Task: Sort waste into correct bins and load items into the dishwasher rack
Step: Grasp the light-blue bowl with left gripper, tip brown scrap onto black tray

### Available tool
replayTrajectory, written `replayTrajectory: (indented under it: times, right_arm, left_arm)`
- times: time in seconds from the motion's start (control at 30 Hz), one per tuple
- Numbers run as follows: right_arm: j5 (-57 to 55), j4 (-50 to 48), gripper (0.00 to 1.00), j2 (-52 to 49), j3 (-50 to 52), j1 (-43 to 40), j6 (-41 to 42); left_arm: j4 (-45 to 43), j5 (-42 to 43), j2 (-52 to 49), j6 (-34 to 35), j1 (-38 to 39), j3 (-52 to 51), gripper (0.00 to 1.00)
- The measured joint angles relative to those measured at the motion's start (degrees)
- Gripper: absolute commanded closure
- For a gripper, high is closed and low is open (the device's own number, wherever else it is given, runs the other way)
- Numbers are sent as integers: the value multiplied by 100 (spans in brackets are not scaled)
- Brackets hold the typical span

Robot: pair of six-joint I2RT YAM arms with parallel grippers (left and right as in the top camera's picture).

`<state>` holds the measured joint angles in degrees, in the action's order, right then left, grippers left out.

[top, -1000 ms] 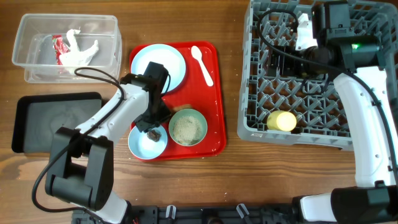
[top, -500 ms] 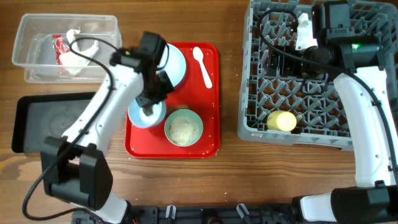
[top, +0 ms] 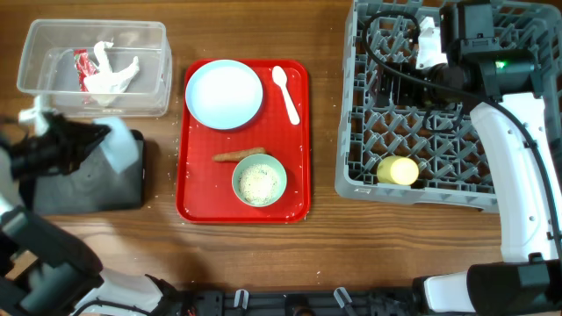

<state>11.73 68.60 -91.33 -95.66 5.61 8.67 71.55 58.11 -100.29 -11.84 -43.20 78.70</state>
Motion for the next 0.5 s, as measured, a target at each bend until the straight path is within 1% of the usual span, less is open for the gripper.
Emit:
replayTrajectory:
  times: [0.03, 0.07, 0.17, 0.3, 0.4, 0.5]
  right_arm:
    - [28, 7, 0, -2, 0, 0, 0]
    - [28, 2, 0, -7, 0, 0, 0]
    - [31, 9, 0, -11, 0, 0, 0]
    - [31, 9, 0, -28, 0, 0, 0]
    - [31, 9, 1, -28, 0, 0, 0]
    - [31, 7, 1, -28, 0, 0, 0]
  left_arm:
    - [-197, 317, 2, -129, -304, -223, 96]
    - [-409, 791, -2, -275, -772, -538, 96]
    - [-837, 1733, 0, -387, -1346, -988, 96]
    - [-916, 2398, 0, -367, -1392, -1023, 96]
    - [-994, 2577, 0, 13, -1392, -1023, 96]
    - [-1019, 2579, 0, 127, -1222, -1023, 96]
